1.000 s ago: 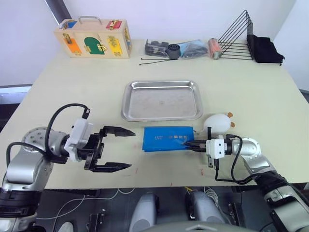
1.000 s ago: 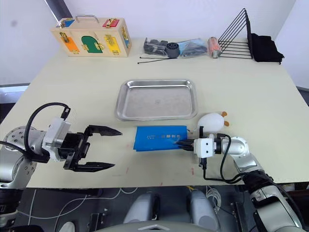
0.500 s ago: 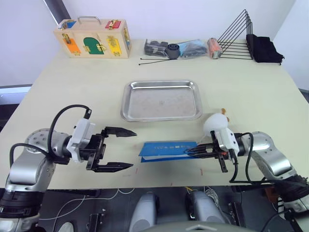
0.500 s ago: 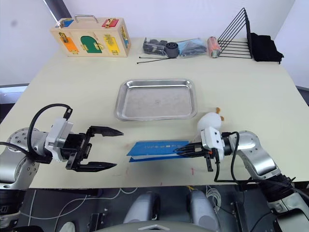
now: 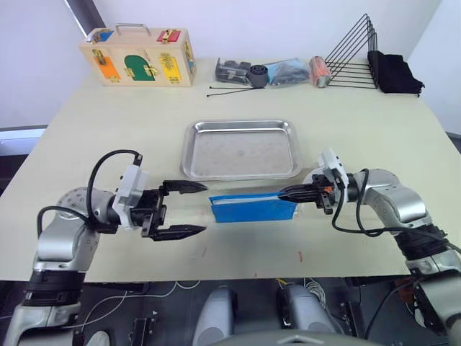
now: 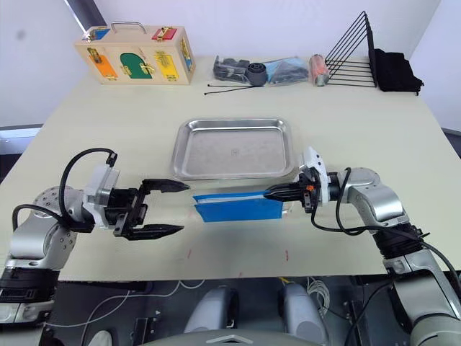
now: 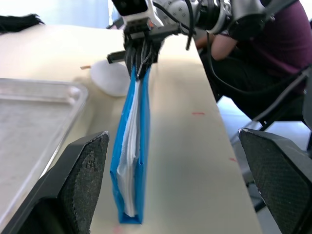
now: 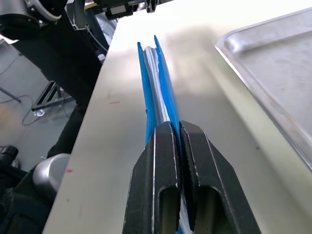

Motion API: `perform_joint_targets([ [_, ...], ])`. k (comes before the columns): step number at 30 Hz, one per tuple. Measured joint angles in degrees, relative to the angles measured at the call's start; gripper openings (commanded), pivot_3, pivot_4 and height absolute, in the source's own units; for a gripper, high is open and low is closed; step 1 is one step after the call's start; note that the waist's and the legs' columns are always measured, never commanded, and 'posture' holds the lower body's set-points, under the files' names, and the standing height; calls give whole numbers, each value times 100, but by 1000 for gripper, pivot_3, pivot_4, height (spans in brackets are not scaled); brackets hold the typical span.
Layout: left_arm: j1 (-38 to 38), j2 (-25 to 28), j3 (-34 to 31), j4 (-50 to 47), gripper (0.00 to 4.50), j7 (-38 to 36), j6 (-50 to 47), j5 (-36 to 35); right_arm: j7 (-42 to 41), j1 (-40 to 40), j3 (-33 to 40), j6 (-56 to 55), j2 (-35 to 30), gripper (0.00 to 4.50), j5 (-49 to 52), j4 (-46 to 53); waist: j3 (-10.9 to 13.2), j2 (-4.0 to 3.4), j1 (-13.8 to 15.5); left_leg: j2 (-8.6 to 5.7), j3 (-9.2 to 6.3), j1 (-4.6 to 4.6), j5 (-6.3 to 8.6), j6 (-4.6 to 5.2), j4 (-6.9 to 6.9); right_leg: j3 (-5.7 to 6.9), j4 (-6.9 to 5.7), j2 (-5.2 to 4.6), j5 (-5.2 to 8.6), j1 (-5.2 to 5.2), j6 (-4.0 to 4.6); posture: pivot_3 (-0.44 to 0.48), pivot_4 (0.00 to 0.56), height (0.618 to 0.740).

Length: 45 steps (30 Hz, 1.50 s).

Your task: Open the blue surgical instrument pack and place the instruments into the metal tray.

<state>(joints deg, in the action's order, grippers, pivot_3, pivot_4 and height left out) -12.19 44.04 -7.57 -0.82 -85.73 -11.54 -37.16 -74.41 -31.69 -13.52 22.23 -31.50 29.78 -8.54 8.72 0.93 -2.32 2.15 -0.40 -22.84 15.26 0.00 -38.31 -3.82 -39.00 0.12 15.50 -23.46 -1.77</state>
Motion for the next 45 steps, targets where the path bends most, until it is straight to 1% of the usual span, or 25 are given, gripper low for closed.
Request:
perform_joint_targets([
  [7, -377, -466, 217, 938, 4500, 79, 146, 336, -39, -75, 72, -134, 158, 100, -261, -171, 0, 0, -9, -1, -1, 1, 0, 0, 0, 0, -2, 2, 0, 0, 0, 0, 150, 740],
  [15, -579, -780, 547, 1424, 4500, -141, 248, 567, -52, -75, 149, -136, 247, 100, -412, -174, 0, 0, -14, -1, -4, 1, 0, 0, 0, -1, -3, 3, 0, 0, 1, 0, 150, 740],
  [17, -584, -852, 585, 1519, 3988, -160, 255, 590, -50, -75, 156, -136, 252, 0, -438, -163, 0, 0, -13, 0, -5, 1, 0, 0, 0, -1, -3, 3, -1, 0, 1, 0, 150, 740],
  [19, -605, -884, 589, 1571, 3198, -180, 256, 605, -49, -74, 159, -136, 254, 0, -456, -151, -1, 0, -12, -1, -6, 1, 0, 0, 0, -1, -3, 3, -1, 0, 1, 0, 150, 740],
  [20, -619, -893, 589, 1579, 2889, -191, 257, 608, -48, -73, 161, -136, 254, 0, -459, -148, -1, 0, -12, -1, -6, 1, 0, 0, 0, -1, -3, 3, -1, 0, 1, 0, 150, 740],
  [21, -667, -930, 589, 1616, 2002, -206, 266, 615, -44, -71, 165, -136, 256, 0, -461, -146, 0, 0, -11, -1, -5, 1, 0, 0, 0, -1, -3, 3, -1, 0, 1, 0, 150, 740],
  [22, -672, -936, 590, 1618, 1914, -206, 271, 616, -45, -71, 165, -136, 256, 0, -461, -145, 0, 0, -12, -1, -6, 1, 0, 0, 0, -1, -3, 3, -1, 0, 1, 0, 150, 740],
  [23, -678, -945, 590, 1622, 1586, -207, 283, 622, -45, -70, 165, -136, 257, 0, -461, -143, -1, 0, -13, -1, -6, 1, 0, 0, 0, -1, -3, 3, -1, 0, 1, 0, 150, 740],
  [25, -701, -982, 588, 1678, 618, -210, 323, 646, -50, -64, 167, -134, 256, 0, -460, -133, -1, 0, -11, -1, -7, 1, 0, 0, 0, -1, -3, 3, -1, 0, 1, 0, 150, 740],
  [26, -704, -985, 587, 1684, 418, -210, 324, 648, -50, -63, 168, -134, 256, 0, -460, -132, -1, 0, -10, -1, -7, 1, 0, 0, 0, -1, -3, 2, -1, 0, 1, 0, 150, 740],
  [27, -717, -1000, 586, 1716, 122, -210, 327, 649, -50, -59, 170, -133, 256, 0, -460, -128, 0, 0, -7, -1, -7, 1, 0, 0, 0, -1, -3, 1, -1, 0, 1, 0, 150, 740],
  [33, -717, -1034, 584, 1721, 122, -222, 295, 642, -36, 33, 228, -134, 251, 0, -461, -39, -1, 0, 5, -1, -11, 0, 0, 0, 0, 0, -2, -2, -1, 0, 0, 0, 150, 740],
  [35, -717, -1035, 584, 1720, 0, -242, 296, 643, -11, 111, 272, -115, 251, 618, -448, 67, -1, 1, 6, -2, -11, 0, 0, 0, 0, 1, -2, -2, -1, 0, 0, 0, 150, 740],
  [37, -713, -1038, 586, 1717, 0, -256, 299, 643, 17, 159, 314, -56, 235, 1255, -409, 158, -1, 1, 7, -2, -13, -1, 0, 0, 0, 1, -2, -3, -1, 0, 0, 0, 150, 740],
  [38, -710, -1050, 588, 1711, 0, -263, 310, 645, 39, 197, 336, 23, 183, 1670, -379, 242, 0, 0, 10, -1, -14, -2, 0, 0, 0, 1, -2, -4, -1, 0, 0, 0, 150, 740],
  [40, -702, -1069, 596, 1704, 0, -268, 338, 649, 68, 281, 465, 146, 4, 2811, -300, 382, 0, 0, 23, -1, -14, -5, 0, 0, 0, 3, 0, -7, -1, 0, 0, 0, 150, 740],
  [41, -701, -1072, 596, 1701, 0, -268, 350, 651, 77, 312, 553, 157, -100, 2969, -282, 422, 0, 0, 28, -2, -14, -7, 0, 0, -1, 3, 1, -8, -1, 0, 0, 0, 150, 740],
  [42, -700, -1071, 596, 1700, 0, -268, 361, 654, 80, 341, 636, 159, -220, 3473, -271, 458, 0, 0, 37, -2, -13, -7, 0, 0, -1, 4, 2, -10, -1, 0, -1, 0, 150, 740],
  [43, -700, -1071, 596, 1700, 0, -269, 374, 658, 80, 378, 787, 164, -367, 3780, -251, 509, 0, 1, 38, -2, -11, -7, 0, 0, -1, 5, 3, -10, -1, 0, -1, 0, 150, 740],
  [44, -701, -1071, 596, 1700, 0, -269, 393, 662, 80, 382, 898, 192, -474, 4312, -226, 522, 0, 1, 36, -3, -10, -7, 0, 0, -1, 5, 3, -9, 0, 0, -1, 0, 150, 740],
  [45, -702, -1072, 596, 1700, 0, -270, 417, 664, 81, 381, 1018, 228, -566, 4418, -191, 521, 0, 1, 35, -3, -10, -7, 0, 0, -1, 5, 2, -8, -1, 0, -1, 0, 150, 740],
])
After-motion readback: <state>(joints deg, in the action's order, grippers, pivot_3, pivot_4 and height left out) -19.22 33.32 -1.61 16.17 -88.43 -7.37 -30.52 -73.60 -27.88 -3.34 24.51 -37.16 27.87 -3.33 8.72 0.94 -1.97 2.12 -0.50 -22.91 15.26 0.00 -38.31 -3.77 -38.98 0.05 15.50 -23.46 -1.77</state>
